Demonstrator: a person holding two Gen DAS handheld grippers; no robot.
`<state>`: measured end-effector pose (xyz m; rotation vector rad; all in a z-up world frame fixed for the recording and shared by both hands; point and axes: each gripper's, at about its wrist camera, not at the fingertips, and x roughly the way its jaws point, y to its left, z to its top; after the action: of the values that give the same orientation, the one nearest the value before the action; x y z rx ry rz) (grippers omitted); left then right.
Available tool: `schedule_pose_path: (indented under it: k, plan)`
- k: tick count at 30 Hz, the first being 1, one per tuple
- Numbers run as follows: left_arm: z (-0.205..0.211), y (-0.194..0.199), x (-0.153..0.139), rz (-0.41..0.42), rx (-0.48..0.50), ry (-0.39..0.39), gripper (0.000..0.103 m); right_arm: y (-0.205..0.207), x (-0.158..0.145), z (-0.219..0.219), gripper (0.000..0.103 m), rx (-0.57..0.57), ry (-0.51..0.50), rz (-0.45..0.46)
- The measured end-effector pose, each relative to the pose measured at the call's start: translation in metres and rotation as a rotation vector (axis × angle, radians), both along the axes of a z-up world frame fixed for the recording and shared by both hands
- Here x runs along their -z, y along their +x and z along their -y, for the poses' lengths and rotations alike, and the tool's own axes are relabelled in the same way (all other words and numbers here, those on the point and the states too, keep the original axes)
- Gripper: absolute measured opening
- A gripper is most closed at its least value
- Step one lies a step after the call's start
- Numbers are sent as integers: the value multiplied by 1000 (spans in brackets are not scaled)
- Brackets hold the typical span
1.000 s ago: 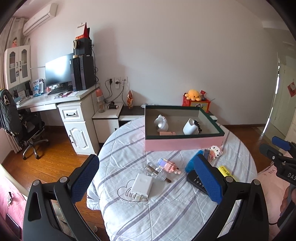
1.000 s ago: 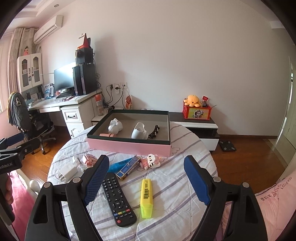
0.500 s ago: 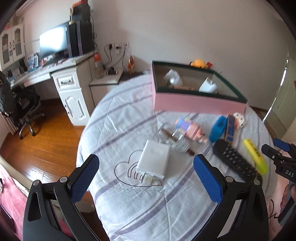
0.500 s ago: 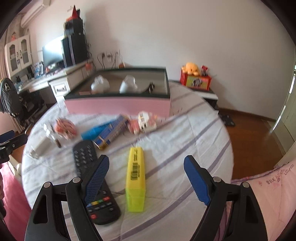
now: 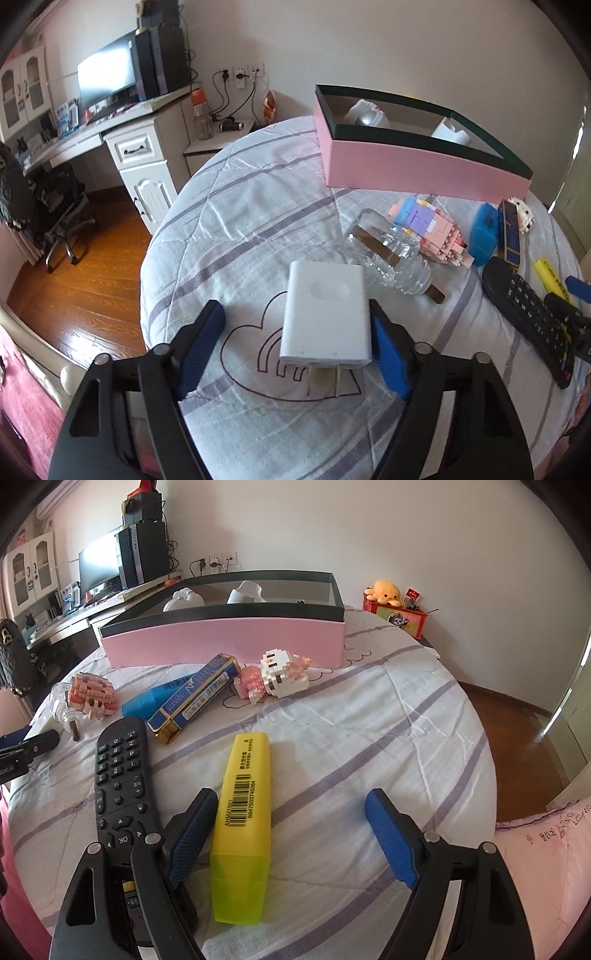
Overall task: Organize rigid objects
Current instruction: 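Grasp the white power bank with the left tool while the right tool grasps the yellow highlighter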
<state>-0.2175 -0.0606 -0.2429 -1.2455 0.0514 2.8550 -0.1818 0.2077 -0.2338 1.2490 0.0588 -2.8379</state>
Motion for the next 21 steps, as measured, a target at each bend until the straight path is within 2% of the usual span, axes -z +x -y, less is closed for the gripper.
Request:
schedule_pose_path:
  k: [3, 4, 5, 8, 21]
  plan:
    - [-1, 0, -3, -12, 15, 11, 55, 3, 0, 1, 77, -11, 9, -15]
    - [-1, 0, -4, -13, 17, 21, 44, 5, -3, 1, 63, -17, 9, -30]
    - [-2, 0, -3, -9, 20, 29, 41, 7, -4, 2, 49, -21, 12, -37]
    - [-5, 0, -2, -13, 18, 5, 41, 5, -5, 6, 48, -26, 36, -32]
    - [-7, -2, -1, -10, 7, 3, 41, 8, -1, 1, 48, -40, 8, -64]
